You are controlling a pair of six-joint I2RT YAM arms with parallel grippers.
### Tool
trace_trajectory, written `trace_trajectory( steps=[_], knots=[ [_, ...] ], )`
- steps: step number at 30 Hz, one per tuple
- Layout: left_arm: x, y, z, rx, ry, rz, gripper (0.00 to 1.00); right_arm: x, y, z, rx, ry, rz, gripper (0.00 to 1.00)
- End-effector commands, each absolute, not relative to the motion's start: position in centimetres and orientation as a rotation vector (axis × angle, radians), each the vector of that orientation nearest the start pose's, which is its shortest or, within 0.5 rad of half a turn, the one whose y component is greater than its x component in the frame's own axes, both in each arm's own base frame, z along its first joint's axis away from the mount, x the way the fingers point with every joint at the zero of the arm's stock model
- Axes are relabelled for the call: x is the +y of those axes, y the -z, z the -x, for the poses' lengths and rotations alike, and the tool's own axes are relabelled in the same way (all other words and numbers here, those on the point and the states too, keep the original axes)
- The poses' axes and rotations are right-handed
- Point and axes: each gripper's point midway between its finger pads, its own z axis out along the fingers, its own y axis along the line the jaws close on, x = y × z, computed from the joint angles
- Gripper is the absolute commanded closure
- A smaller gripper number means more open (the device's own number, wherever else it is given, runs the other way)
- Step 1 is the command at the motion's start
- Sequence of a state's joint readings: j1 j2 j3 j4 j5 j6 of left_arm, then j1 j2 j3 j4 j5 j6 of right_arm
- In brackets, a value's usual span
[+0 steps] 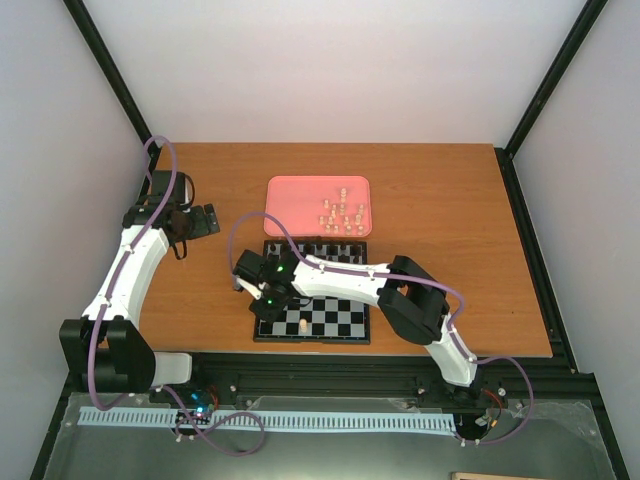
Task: Set up the chess pieces on the board
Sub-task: Place the chess piece on the chessboard.
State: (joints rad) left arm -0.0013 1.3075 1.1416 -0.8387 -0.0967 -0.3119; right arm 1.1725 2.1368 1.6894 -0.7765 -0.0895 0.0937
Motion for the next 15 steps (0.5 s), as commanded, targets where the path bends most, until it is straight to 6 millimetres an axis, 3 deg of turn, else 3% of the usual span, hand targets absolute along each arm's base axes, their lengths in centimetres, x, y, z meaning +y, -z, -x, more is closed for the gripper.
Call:
trace_trajectory(
  steps=[1,3,5,8,15],
  knots=[
    [1.4,-18.4,-33.6,2.526,-0.006,0.4,0.01,44.7,-5.3,-16.9,2.499,-0.38,1.524,0.9],
    [1.4,-18.4,-33.6,2.527,-0.006,0.401,0.0,44.7,-5.5,-17.0,2.496,-0.376,1.52,0.86],
    [1.4,-18.3,-33.7,2.528,-0.007,0.4,0.0,44.7,-5.7,-17.1,2.49,-0.372,1.513,0.72],
    [1.4,-18.3,-33.7,2.528,-0.006,0.401,0.0,44.6,-6.0,-17.2,2.479,-0.371,1.512,0.6],
    [1.4,-18.6,-33.9,2.523,-0.009,0.4,0.0,44.7,-7.1,-17.8,2.442,-0.355,1.497,0.5]
  ],
)
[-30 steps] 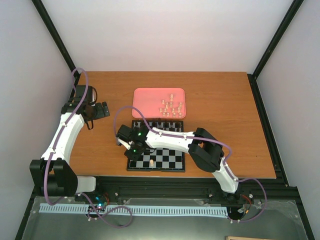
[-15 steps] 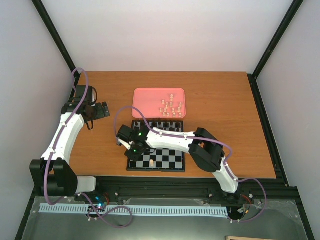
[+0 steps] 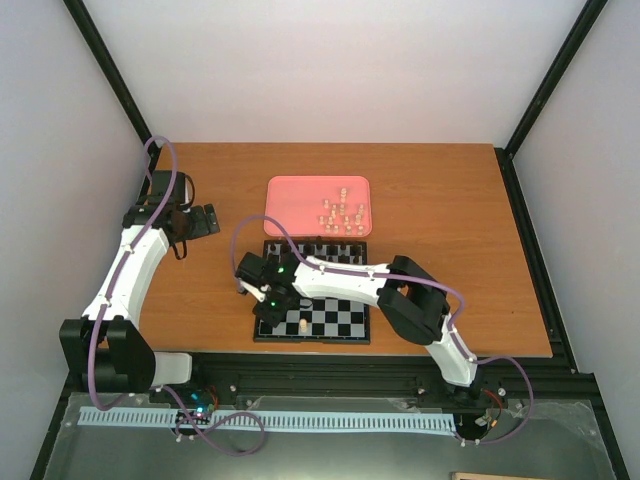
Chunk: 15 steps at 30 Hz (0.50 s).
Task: Set up the chess pieces on the board
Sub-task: Place the chess piece on the chessboard, then pick up the chess piece from the storage box.
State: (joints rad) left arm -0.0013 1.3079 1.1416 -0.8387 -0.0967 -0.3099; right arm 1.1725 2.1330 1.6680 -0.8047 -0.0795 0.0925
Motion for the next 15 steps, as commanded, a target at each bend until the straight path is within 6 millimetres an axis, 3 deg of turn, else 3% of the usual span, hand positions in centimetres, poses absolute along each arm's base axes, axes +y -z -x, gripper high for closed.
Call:
trace_trajectory(
  steps=[1,4,7,11,15],
  knots=[
    [1.4,-18.6,-33.9,2.525,-0.009,0.401,0.0,44.7,-7.4,-18.0,2.43,-0.345,1.491,0.5],
    [1.5,-18.8,-34.0,2.526,-0.012,0.401,0.0,44.9,-9.5,-19.1,2.382,-0.339,1.453,0.45],
    [1.5,-19.0,-34.0,2.521,-0.019,0.401,0.0,45.0,-13.1,-20.8,2.343,-0.395,1.382,0.37],
    [1.6,-19.1,-33.9,2.523,-0.018,0.401,0.0,44.3,-18.0,-24.7,2.292,-0.421,1.273,0.34],
    [1.5,-19.0,-33.9,2.526,-0.017,0.403,0.0,41.8,-20.0,-30.2,2.351,-0.451,1.094,0.35]
  ],
)
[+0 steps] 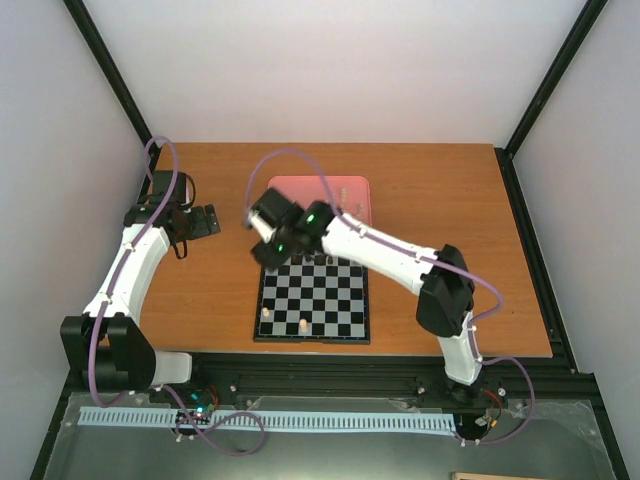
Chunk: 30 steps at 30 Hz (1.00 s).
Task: Set up the chess pieces on the board
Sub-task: Pick up the chess piece from the storage box.
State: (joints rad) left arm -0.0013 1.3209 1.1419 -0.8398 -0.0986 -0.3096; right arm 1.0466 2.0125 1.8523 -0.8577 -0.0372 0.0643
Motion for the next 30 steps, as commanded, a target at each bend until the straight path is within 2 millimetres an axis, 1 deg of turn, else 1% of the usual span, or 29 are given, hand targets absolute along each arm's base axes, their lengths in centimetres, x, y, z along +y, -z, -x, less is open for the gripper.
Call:
trace_trajectory(
  steps=[1,3,5,6,7,8,10,12,15,18,21,25,30],
  knots=[
    [1.5,-18.9,-33.9,2.529,-0.013,0.403,0.0,40.9,-19.8,-31.9,2.376,-0.452,1.038,0.35],
    [1.3,-18.9,-34.0,2.532,-0.004,0.404,0.0,39.1,-19.5,-35.7,2.412,-0.421,0.927,0.37],
    [1.3,-18.9,-34.1,2.534,0.002,0.404,0.0,37.6,-19.1,-39.3,2.426,-0.373,0.843,0.39],
    [1.2,-18.8,-34.2,2.535,0.003,0.405,0.0,37.1,-18.3,-41.0,2.436,-0.341,0.812,0.4],
    [1.2,-18.7,-34.3,2.541,0.006,0.404,0.0,36.5,-18.4,-42.9,2.423,-0.313,0.775,0.41],
    [1.1,-18.6,-34.4,2.545,0.01,0.404,0.0,35.9,-17.7,-44.1,2.43,-0.287,0.754,0.41],
    [1.0,-18.4,-34.6,2.554,0.015,0.405,0.0,34.9,-17.3,-46.8,2.422,-0.248,0.706,0.42],
    [1.0,-18.0,-34.7,2.564,0.019,0.409,0.0,33.7,-15.9,-48.7,2.444,-0.219,0.675,0.44],
    [0.9,-17.5,-34.7,2.576,0.024,0.413,0.0,32.4,-13.9,-50.5,2.469,-0.192,0.655,0.45],
    [1.0,-17.0,-34.7,2.591,0.014,0.41,0.0,31.9,-12.2,-51.6,2.492,-0.223,0.644,0.46],
    [0.9,-16.7,-34.8,2.599,0.015,0.411,0.0,32.0,-11.2,-52.5,2.488,-0.238,0.649,0.46],
    [0.9,-16.3,-35.0,2.611,0.014,0.41,0.0,32.2,-10.2,-53.1,2.494,-0.273,0.647,0.46],
    [1.0,-16.0,-35.2,2.623,0.003,0.413,0.0,32.2,-8.6,-52.9,2.529,-0.305,0.658,0.5]
  ],
)
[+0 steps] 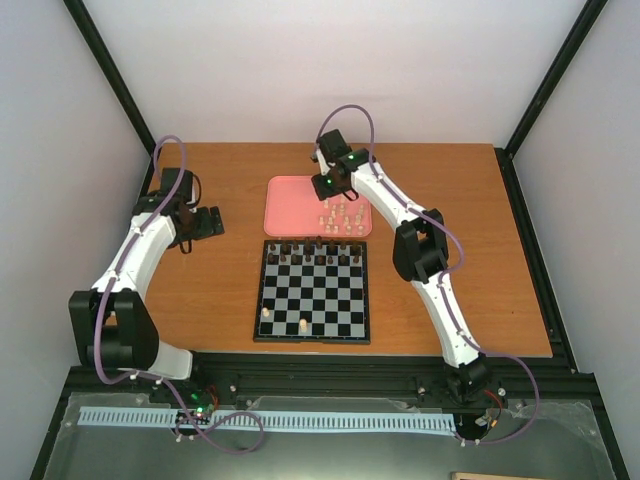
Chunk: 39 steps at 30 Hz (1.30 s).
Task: Set up the chess pieces on the board
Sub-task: Pick up the chess piece from the storage box.
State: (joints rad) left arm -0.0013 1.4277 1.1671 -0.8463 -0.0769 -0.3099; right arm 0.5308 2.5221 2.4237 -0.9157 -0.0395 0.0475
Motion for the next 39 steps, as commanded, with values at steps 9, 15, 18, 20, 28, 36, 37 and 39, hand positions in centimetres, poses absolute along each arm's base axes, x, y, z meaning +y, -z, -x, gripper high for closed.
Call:
trace_trajectory(
  steps=[9,15,18,20,28,36,37,39],
  knots=[
    [0.9,-15.8,-36.0,2.631,0.013,0.416,0.0,31.9,-6.1,-52.6,2.576,-0.287,0.663,0.52],
    [0.9,-15.7,-36.0,2.634,0.01,0.415,0.0,31.9,-5.4,-52.6,2.59,-0.285,0.662,0.55],
    [0.9,-15.5,-35.9,2.641,0.008,0.414,0.0,31.7,-5.1,-52.6,2.596,-0.272,0.658,0.58],
    [0.9,-15.4,-35.9,2.643,0.009,0.414,0.0,31.5,-4.8,-52.5,2.607,-0.255,0.657,0.59],
    [0.9,-15.3,-36.0,2.642,0.01,0.413,0.0,31.2,-4.2,-52.4,2.62,-0.24,0.656,0.63],
    [0.8,-15.2,-35.9,2.645,0.011,0.413,0.0,31.1,-3.8,-52.2,2.63,-0.236,0.664,0.68],
    [0.8,-15.2,-36.0,2.645,0.011,0.413,0.0,31.1,-3.8,-52.3,2.63,-0.236,0.663,0.7],
    [0.8,-15.2,-36.0,2.646,0.011,0.412,0.0,31.0,-3.6,-52.2,2.634,-0.233,0.666,0.7]
  ],
)
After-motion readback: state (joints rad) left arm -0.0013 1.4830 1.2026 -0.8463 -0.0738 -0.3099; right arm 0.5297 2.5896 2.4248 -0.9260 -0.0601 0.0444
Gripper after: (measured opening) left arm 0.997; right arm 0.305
